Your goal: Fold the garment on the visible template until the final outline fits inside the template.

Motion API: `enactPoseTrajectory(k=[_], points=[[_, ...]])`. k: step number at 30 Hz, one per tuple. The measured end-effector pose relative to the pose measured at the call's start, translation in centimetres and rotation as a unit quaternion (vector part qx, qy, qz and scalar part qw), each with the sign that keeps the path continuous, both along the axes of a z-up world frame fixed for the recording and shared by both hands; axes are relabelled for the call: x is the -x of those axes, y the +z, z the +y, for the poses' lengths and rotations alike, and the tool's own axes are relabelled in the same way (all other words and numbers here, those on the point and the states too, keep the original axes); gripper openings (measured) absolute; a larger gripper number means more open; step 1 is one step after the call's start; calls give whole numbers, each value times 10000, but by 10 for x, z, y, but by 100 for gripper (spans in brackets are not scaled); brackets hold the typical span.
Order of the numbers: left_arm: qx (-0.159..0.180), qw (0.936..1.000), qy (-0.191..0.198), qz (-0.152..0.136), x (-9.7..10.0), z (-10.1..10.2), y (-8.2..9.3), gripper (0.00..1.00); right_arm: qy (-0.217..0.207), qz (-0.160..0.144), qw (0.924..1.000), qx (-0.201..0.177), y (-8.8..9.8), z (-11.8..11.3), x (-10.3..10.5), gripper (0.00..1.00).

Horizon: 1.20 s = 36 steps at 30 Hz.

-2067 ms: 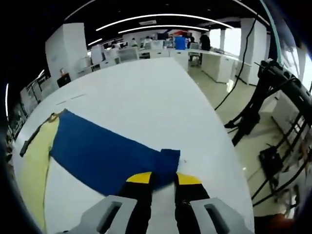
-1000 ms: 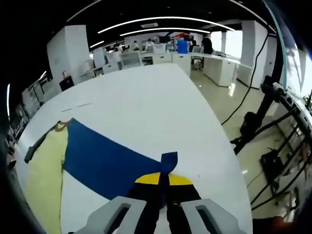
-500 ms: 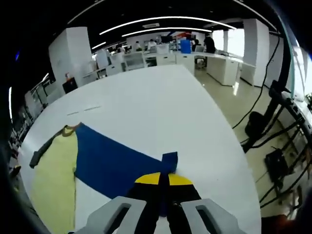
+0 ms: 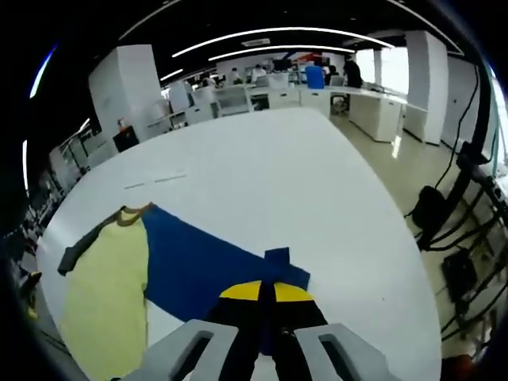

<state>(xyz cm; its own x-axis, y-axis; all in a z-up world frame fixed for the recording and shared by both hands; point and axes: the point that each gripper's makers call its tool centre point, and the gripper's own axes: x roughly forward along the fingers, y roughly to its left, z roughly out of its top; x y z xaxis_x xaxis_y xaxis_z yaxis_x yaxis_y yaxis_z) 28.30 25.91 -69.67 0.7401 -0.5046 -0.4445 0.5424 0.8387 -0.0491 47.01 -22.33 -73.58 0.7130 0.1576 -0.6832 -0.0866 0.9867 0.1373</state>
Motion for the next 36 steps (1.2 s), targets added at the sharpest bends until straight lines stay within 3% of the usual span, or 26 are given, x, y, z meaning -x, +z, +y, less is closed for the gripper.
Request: enactPoseTrajectory(k=[15, 21, 28, 36], points=[[5, 10000, -47, -25, 0, -1, 0, 93, 381, 10, 9993, -66, 1, 48, -7, 0], [11, 10000, -41, -33, 0, 0, 0, 92, 463, -5, 9988, -182, 10, 89, 12, 0], [12, 10000, -30, -18, 2, 0, -2, 92, 627, -5, 9976, -299, 14, 126, 16, 0], [8, 10000, -30, 6, 4, 0, -4, 92, 786, 51, 9961, -404, 14, 150, 17, 0]])
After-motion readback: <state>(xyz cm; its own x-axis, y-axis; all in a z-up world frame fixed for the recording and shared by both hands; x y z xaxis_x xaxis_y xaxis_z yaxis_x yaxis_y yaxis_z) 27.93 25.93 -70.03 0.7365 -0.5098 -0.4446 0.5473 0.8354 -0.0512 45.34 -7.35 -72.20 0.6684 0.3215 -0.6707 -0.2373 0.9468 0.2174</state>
